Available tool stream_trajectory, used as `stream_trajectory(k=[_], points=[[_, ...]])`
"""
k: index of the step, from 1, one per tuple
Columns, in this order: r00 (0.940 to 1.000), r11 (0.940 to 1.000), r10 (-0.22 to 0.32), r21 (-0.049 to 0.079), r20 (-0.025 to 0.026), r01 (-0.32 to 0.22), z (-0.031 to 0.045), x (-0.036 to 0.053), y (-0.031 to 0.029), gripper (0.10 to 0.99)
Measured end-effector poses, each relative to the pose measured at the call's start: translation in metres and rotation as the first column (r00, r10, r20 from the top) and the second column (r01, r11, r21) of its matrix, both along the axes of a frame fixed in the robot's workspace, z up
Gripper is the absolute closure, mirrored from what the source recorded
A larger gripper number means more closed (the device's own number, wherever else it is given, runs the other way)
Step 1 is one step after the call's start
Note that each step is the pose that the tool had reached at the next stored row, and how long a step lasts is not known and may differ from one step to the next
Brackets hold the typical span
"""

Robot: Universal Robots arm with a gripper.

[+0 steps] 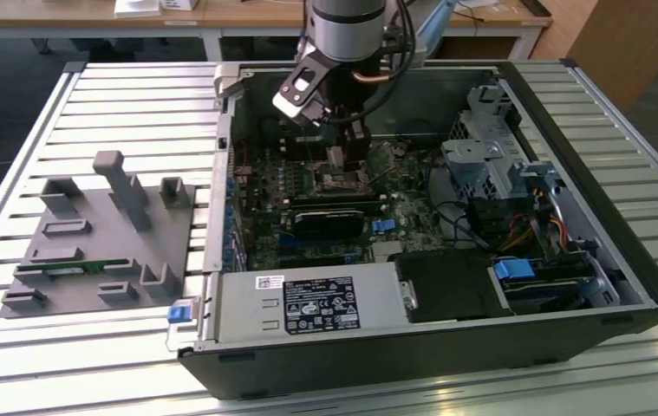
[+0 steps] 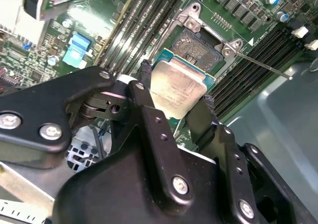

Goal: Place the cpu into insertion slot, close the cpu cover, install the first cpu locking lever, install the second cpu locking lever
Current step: 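Place the cpu into insertion slot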

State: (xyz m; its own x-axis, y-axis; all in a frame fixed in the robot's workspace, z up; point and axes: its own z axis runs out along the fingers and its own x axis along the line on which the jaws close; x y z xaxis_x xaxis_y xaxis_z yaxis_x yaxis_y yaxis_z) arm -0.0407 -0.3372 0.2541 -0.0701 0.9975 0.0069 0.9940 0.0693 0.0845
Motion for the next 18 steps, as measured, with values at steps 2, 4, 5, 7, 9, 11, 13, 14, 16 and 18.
stream_trajectory(k=[2, 4, 5, 7, 9, 11, 13, 14, 16, 18], points=[[1.0, 1.0, 0.0, 0.0, -0.0001, 0.0, -0.003, 0.0, 0.0008, 0.549], [1.0, 1.0, -0.003, 0.0, -0.0001, 0.003, -0.0052, 0.0, 0.0009, 0.549], [1.0, 1.0, -0.006, 0.0, -0.0001, 0.006, -0.006, 0.0, 0.001, 0.549], [1.0, 1.0, -0.009, 0.0, -0.0001, 0.009, -0.0074, 0.0, 0.001, 0.549], [1.0, 1.0, -0.009, 0.0, -0.0001, 0.009, -0.0085, 0.0, 0.001, 0.549], [1.0, 1.0, -0.009, 0.0, -0.0001, 0.009, -0.0095, 0.0, 0.001, 0.549], [1.0, 1.0, -0.01, 0.0, -0.0001, 0.01, -0.0105, 0.0, 0.001, 0.549], [1.0, 1.0, -0.009, 0.0, -0.0001, 0.009, -0.0109, 0.0, 0.001, 0.549], [1.0, 1.0, -0.009, 0.0, -0.0001, 0.009, -0.0117, 0.0, 0.001, 0.549], [1.0, 1.0, -0.01, 0.0, -0.0001, 0.01, -0.0123, 0.0, 0.001, 0.549]])
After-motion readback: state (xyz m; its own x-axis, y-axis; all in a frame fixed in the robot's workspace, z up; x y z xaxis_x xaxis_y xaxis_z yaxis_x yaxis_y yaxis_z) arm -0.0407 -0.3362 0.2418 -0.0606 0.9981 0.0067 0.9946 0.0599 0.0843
